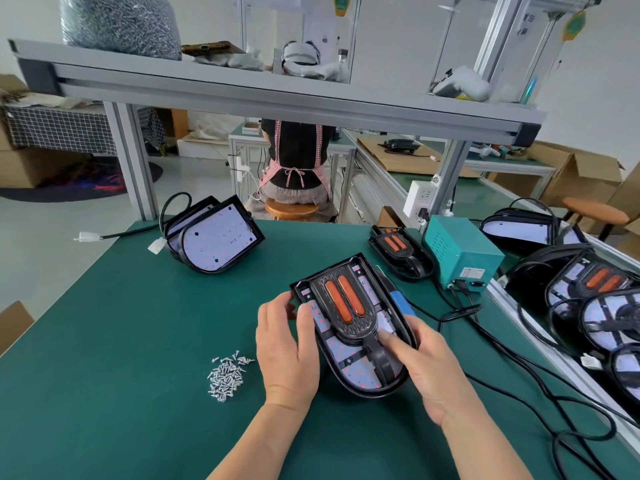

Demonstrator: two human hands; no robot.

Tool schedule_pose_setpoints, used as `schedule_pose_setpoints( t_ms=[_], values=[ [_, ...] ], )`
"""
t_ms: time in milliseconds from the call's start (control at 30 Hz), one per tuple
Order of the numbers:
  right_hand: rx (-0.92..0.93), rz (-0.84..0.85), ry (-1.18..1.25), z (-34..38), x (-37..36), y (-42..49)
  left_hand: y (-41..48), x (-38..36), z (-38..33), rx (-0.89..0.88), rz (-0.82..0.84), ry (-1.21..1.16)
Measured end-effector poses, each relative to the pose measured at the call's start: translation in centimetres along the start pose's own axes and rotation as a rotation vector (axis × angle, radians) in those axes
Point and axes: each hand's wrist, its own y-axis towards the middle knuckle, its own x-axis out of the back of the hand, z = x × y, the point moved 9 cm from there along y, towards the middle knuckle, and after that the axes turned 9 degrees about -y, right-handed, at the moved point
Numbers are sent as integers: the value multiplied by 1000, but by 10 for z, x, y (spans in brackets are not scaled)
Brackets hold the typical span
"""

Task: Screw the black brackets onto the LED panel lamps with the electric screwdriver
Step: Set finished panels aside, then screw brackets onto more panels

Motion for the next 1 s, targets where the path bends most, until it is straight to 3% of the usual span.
schedule_pose_setpoints(
  t_ms=[233, 367, 500, 633, 767, 1000],
  values=[
    [174, -58, -156, 22, 12, -5, 4, 5, -1, -69, -47, 19],
    [232, -147, -203, 28, 23, -6, 0, 3, -17, -287, -65, 208],
    [237, -212, -113, 31, 42, -1, -10, -17, -27, -471, 42, 344],
    [271, -191, -104, 35, 39, 1, -1, -16, -14, -308, 66, 298],
    [320, -182, -152, 42, 30, 0, 8, -20, 25, 76, 156, 249],
    [441, -187, -274, 65, 26, -10, 10, -27, 32, 137, 231, 340]
  ],
)
